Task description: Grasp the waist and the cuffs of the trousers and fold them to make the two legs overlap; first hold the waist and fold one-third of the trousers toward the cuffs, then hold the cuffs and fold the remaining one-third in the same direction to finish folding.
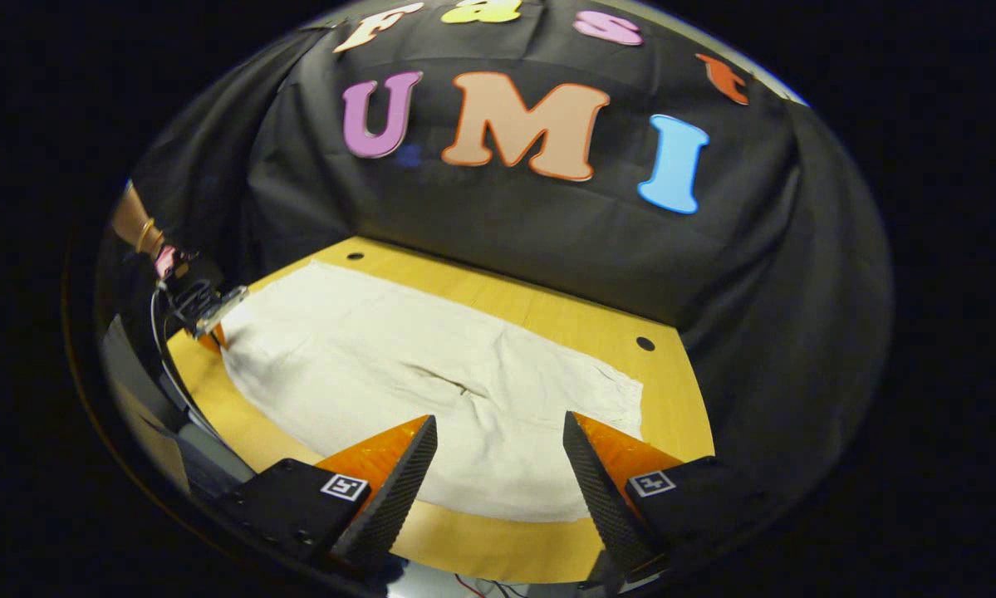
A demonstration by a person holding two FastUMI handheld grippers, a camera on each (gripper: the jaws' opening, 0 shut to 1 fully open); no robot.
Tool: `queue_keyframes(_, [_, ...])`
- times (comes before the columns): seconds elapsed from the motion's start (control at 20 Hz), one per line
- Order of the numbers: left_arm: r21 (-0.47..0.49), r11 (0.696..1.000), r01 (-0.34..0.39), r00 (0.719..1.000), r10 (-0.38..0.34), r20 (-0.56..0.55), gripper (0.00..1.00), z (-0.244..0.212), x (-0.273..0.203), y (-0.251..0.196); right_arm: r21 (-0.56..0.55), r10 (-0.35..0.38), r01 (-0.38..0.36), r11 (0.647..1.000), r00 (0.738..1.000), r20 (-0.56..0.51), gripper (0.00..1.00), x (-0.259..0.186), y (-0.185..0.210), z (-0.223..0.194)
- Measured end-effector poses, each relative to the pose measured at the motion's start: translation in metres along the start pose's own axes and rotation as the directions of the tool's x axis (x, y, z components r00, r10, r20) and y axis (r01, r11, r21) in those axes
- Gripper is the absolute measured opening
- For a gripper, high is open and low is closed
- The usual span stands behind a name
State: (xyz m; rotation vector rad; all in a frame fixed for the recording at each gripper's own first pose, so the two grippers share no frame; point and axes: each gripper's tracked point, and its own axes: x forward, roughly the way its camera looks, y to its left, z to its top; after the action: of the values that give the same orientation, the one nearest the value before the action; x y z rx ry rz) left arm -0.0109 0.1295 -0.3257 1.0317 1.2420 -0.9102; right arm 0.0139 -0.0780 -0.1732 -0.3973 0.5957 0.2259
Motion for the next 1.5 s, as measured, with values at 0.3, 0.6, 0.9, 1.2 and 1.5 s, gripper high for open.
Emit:
queue_keyframes(0.3, [-0.018, 1.000, 0.010, 0.999, -0.010, -0.050, 0.00, -0.006, 0.002, 0.000, -0.294, 0.192, -0.253, 0.922, 0.956, -0.221, 0.98, 0.024, -0.006, -0.055])
queue_keyframes(0.6, [-0.048, 0.998, -0.029, 0.998, 0.026, -0.059, 0.00, -0.003, 0.002, 0.001, -0.421, 0.254, -0.478, 0.771, 0.837, -0.484, 0.98, 0.053, -0.022, -0.129])
queue_keyframes(0.9, [-0.089, 0.995, -0.053, 0.995, 0.046, -0.083, 0.00, -0.003, 0.002, -0.003, -0.433, 0.274, -0.610, 0.664, 0.737, -0.618, 0.98, 0.072, -0.026, -0.169])
queue_keyframes(1.2, [-0.088, 0.994, -0.067, 0.992, 0.057, -0.109, 0.00, -0.003, 0.002, -0.002, -0.415, 0.264, -0.658, 0.628, 0.682, -0.682, 0.98, 0.082, -0.034, -0.190])
queue_keyframes(1.5, [-0.093, 0.994, -0.062, 0.991, 0.050, -0.123, 0.00, -0.002, 0.002, -0.003, -0.376, 0.249, -0.657, 0.654, 0.656, -0.713, 0.94, 0.081, -0.034, -0.192])
